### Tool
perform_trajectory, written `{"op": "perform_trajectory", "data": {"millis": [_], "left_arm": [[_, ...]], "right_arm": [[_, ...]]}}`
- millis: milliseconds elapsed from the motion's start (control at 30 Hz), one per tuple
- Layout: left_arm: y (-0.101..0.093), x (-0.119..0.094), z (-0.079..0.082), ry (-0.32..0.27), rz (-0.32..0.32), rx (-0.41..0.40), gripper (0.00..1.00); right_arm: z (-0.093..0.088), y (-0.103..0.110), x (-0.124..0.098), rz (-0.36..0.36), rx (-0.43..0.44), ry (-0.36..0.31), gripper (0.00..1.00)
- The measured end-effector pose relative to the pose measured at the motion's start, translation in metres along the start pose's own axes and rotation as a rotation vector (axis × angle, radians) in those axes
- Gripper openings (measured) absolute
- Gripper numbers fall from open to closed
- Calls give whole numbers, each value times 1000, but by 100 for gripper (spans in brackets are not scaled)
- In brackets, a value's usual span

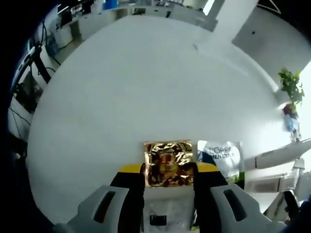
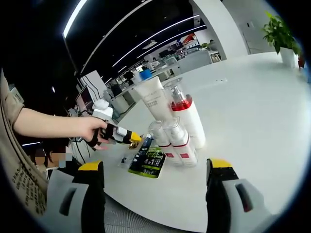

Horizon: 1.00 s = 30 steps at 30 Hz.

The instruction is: Arrange the skincare products in the storage area until every visible bottle or jar stands upright without overlapping.

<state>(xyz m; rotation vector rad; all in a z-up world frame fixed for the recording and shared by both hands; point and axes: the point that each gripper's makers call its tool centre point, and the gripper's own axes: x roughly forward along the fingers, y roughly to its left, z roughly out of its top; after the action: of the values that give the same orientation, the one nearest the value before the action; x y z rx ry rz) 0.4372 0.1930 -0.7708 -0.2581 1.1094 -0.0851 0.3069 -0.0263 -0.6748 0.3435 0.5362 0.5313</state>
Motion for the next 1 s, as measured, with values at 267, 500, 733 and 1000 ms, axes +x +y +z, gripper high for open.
{"op": "perform_trajectory", "data": {"millis": [267, 500, 733, 1000], "left_arm": [[-2, 0, 0, 4, -16, 1, 38], [-2, 0, -1, 4, -18, -1, 38], [-3, -1, -1, 8, -30, 16, 43], [-2, -14, -2, -5, -55, 21, 51]], "right_arm": [[0, 0, 0, -2, -2, -1, 86], [0, 0, 0, -1, -4, 0, 86], [0, 0, 0, -1, -11, 2, 86], [-2, 2, 1, 5, -27, 14, 86]]}}
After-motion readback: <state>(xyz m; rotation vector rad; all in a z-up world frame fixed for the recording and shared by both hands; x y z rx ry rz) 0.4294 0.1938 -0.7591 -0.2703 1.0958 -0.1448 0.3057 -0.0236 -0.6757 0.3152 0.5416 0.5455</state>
